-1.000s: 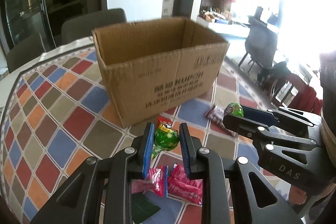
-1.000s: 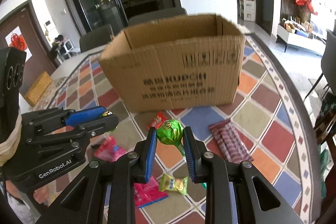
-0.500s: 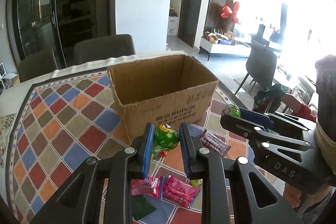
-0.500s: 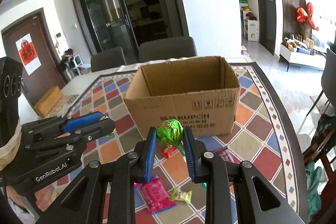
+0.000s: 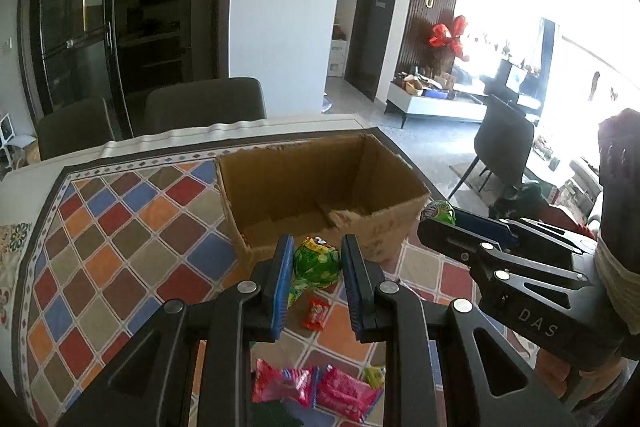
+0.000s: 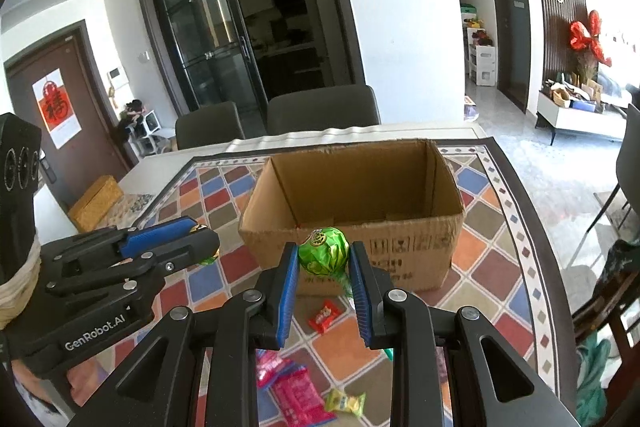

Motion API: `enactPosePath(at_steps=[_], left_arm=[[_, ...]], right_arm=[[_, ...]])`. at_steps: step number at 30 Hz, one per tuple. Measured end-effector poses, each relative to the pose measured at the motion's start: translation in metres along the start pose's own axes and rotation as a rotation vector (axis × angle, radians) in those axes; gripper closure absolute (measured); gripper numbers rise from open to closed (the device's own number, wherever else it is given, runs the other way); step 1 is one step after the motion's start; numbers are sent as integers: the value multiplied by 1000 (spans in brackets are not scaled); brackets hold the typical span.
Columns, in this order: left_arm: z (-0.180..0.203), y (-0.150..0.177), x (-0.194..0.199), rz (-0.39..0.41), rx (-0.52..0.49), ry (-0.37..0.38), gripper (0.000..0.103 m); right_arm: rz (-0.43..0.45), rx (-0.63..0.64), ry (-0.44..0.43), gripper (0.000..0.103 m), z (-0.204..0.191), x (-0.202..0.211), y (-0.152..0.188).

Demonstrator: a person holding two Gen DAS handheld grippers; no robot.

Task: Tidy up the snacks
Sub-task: 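Carry both green lollipops over the box and open both tools to drop them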

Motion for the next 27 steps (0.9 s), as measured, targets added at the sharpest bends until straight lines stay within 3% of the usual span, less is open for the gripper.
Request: enactPosePath(at_steps=[8,22,27], left_arm=[[-10,-24,-29,-19,16,-3,78],[-23,-55,-95,-123,65,25,78],[-25,-60,-110,-137,59,-13,78]], right_arm=[[-3,5,-10,76,7,-25,-27],[-80,-9,-3,76,34,-82,-64],[-118,-9,13,76,42,-103,-68]])
Point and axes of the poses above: each gripper's, at about its wrist camera, not at the fingertips, and x roughly against the way its jaws point, z to its right, y to its underside, the point moved 4 cm from there along -x, roughly the way its jaws point, and after that the axes turned 4 degrees about -y, right-handed, at the moved point
